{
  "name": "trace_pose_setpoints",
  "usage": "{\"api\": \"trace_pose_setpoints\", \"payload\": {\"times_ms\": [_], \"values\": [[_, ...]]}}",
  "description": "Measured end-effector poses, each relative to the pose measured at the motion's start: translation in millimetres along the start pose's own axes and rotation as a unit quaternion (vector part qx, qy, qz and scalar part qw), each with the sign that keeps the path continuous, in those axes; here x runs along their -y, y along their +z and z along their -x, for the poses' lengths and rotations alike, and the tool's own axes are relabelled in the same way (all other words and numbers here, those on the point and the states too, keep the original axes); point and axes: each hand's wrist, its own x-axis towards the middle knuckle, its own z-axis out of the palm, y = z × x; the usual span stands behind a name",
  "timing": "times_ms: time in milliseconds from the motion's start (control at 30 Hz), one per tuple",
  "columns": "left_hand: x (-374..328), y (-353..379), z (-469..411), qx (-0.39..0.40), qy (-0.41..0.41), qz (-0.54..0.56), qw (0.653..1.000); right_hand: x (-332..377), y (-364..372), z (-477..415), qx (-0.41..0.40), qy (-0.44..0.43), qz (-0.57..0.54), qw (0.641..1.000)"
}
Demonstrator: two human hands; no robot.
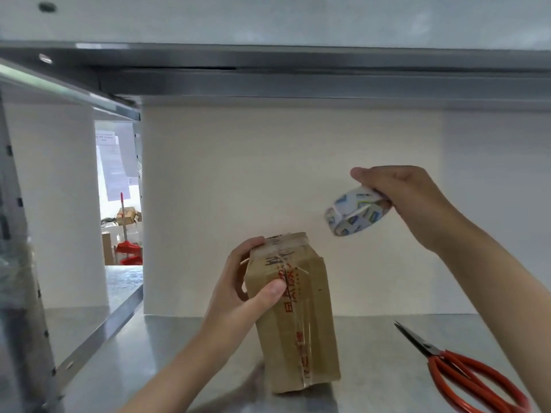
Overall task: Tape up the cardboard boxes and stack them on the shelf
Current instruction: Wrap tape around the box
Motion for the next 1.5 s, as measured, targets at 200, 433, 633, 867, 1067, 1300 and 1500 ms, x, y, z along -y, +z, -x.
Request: {"api": "trace_pose_setpoints", "payload": {"times_ms": [200,433,633,867,1067,1300,1500], "values": [[0.2,-16.4,1.2,-0.024,-0.001,-0.028,0.999,-43.3,16.6,31.0,0.044,0.100,0.095,0.990],[6.4,-84.4,31.9,-0.033,-0.124,-0.099,0.987,-49.6,81.8,27.3,0.137,0.132,-0.091,0.978],[-15.9,-97.8,54.5,0.065,-0.198,-0.247,0.946,-59.4,131.7,32.6,0.210,0.103,-0.086,0.968],[-22.8,-68.7,22.5,0.105,-0.134,-0.321,0.932,-56.5,130.6,31.1,0.211,0.108,-0.036,0.971],[-28.2,-75.1,16.0,0.175,-0.145,-0.473,0.851,-39.3,101.6,23.3,0.192,0.083,0.023,0.978],[-32.0,-74.3,15.9,0.193,-0.157,-0.511,0.823,-33.8,36.0,20.5,0.158,0.100,0.184,0.965],[-34.2,-72.6,12.9,0.211,-0.147,-0.546,0.797,-79.9,42.3,57.7,0.181,0.097,0.277,0.939]]}}
